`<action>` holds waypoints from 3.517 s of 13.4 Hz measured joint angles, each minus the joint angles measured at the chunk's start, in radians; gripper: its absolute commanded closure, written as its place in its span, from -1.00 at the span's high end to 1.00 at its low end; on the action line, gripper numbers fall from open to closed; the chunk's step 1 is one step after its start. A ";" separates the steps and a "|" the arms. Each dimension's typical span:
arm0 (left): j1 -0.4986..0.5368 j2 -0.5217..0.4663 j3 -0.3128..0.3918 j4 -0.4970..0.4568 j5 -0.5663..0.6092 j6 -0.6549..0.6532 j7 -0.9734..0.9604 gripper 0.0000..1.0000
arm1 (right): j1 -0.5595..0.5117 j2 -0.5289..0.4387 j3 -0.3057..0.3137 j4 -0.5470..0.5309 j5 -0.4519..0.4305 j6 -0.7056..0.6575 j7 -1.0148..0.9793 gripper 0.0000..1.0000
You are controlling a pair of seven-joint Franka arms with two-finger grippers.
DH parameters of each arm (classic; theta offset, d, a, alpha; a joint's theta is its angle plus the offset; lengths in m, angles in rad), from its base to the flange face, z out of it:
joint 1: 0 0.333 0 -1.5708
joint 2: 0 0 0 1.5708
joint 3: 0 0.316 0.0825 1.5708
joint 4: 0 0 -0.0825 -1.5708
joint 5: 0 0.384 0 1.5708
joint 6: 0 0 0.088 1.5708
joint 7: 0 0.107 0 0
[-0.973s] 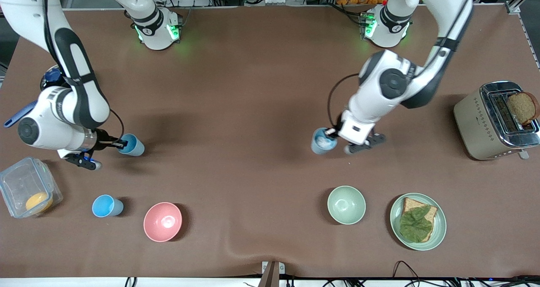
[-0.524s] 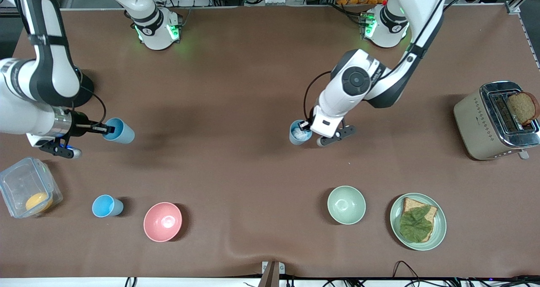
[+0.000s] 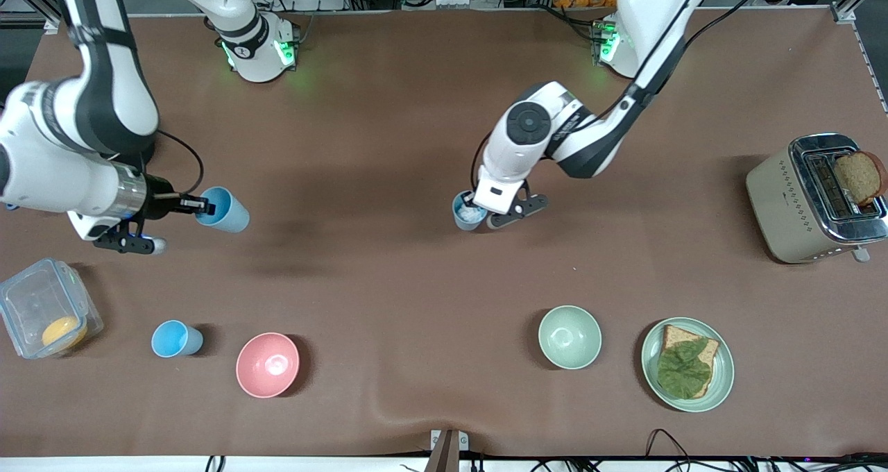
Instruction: Stack blue cups with both arms
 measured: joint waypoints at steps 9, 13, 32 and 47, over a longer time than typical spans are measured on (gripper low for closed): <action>-0.065 0.135 0.001 0.095 0.009 0.040 -0.056 0.28 | 0.234 0.001 0.008 0.082 0.034 0.033 0.369 -1.00; -0.066 0.142 0.002 0.112 0.009 0.041 -0.095 1.00 | 0.246 0.012 0.008 0.102 0.071 0.027 0.425 -1.00; 0.343 -0.222 0.014 0.170 -0.007 -0.281 0.350 1.00 | 0.640 0.283 0.010 0.132 0.071 0.371 1.043 -1.00; 0.529 -0.256 0.017 0.311 -0.061 -0.630 0.808 1.00 | 0.700 0.344 0.009 0.141 0.071 0.406 1.091 -0.55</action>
